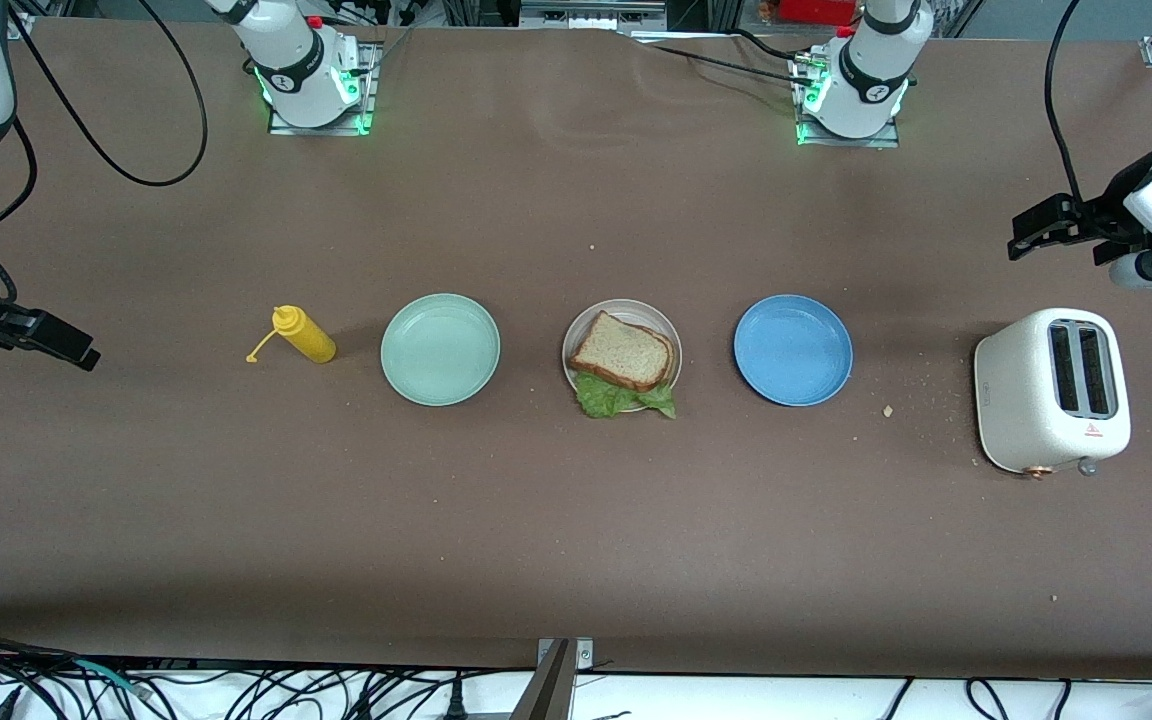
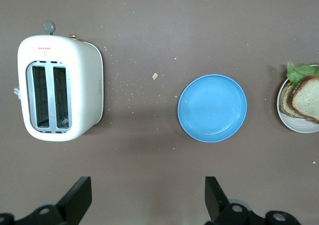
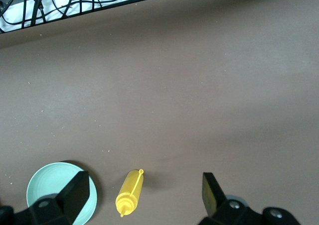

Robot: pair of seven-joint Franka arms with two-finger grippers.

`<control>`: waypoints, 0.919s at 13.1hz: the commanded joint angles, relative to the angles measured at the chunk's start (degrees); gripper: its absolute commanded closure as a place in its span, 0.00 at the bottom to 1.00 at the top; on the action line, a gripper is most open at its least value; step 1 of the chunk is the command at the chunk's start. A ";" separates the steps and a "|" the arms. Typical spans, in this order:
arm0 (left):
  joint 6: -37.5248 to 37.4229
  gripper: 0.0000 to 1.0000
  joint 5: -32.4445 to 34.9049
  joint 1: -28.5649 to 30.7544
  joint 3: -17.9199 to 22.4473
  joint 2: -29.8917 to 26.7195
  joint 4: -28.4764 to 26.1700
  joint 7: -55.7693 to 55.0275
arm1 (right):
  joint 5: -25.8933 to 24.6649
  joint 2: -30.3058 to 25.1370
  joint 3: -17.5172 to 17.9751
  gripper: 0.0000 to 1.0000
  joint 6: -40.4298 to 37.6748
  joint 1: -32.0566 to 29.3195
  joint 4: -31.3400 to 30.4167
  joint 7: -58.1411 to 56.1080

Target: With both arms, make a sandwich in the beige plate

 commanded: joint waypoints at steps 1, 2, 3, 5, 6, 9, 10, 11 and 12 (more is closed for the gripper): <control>0.98 0.00 2.09 0.22 -0.41 1.18 1.37 -0.46 | -0.48 -0.06 0.17 0.00 -0.24 0.19 0.31 1.20; 1.16 0.00 2.09 0.22 -0.41 1.18 1.37 -0.46 | -0.57 -0.15 0.17 0.00 -0.24 0.19 0.31 1.20; 1.16 0.00 2.09 0.31 -0.41 1.18 1.37 -0.46 | -0.57 -0.06 0.17 0.00 -0.24 0.28 0.31 1.20; 1.16 0.00 2.09 0.31 -0.41 1.18 1.37 -0.46 | -0.48 -0.15 0.17 0.00 -0.33 0.37 0.31 1.02; 1.16 0.00 2.09 0.31 -0.41 1.27 1.37 -0.46 | -0.57 -0.15 0.17 0.00 -0.50 0.37 0.31 1.02; 1.16 0.00 2.09 0.31 -0.41 1.27 1.37 -0.46 | -0.57 -0.15 0.17 0.00 -0.50 0.45 0.31 0.93; 1.16 0.00 2.09 0.31 -0.41 1.27 1.37 -0.46 | -0.48 -0.15 0.17 0.00 -0.50 0.46 0.31 0.93; 1.25 0.00 2.09 0.31 -0.41 1.27 1.37 -0.37 | -0.48 -0.24 0.17 0.00 -0.50 0.46 0.31 0.67; 1.25 0.00 2.09 0.31 -0.41 1.27 1.37 -0.46 | -0.48 -0.32 0.17 0.00 -0.59 0.46 0.31 0.49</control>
